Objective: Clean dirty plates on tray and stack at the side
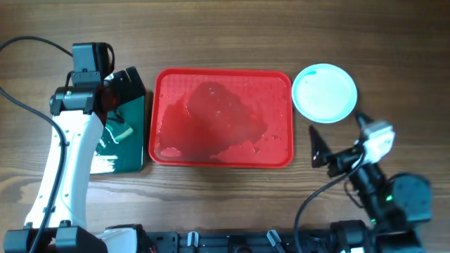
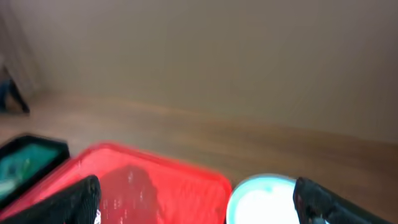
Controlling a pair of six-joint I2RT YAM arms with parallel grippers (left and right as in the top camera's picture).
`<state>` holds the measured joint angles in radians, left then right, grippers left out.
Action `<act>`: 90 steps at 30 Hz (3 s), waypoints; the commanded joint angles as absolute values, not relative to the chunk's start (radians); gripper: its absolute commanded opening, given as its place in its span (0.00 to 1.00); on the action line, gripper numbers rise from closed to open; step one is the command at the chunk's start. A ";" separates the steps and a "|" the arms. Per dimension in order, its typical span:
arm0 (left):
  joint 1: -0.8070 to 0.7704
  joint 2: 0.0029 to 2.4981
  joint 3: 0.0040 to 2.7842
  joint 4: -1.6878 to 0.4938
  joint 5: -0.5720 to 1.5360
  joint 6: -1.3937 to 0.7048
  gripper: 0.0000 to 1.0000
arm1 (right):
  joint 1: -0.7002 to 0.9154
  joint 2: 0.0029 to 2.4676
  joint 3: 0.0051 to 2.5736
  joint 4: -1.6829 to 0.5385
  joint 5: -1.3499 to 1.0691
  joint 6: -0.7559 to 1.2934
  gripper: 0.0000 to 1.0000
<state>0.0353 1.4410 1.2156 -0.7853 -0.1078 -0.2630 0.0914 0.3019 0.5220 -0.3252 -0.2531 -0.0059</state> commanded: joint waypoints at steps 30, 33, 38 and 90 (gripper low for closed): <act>0.019 1.305 1.204 -0.790 -0.184 -0.236 1.00 | 0.084 0.020 0.005 0.026 -0.309 0.027 1.00; 0.019 1.095 1.076 -0.671 -0.174 -0.247 1.00 | 0.085 0.020 0.006 0.026 -0.309 0.027 1.00; 0.019 0.472 0.441 -0.172 -0.021 -0.246 1.00 | 0.085 0.020 0.006 0.026 -0.308 0.027 1.00; 0.011 0.016 0.006 -0.067 0.096 -0.273 1.00 | 0.084 0.020 0.006 0.026 -0.309 0.027 1.00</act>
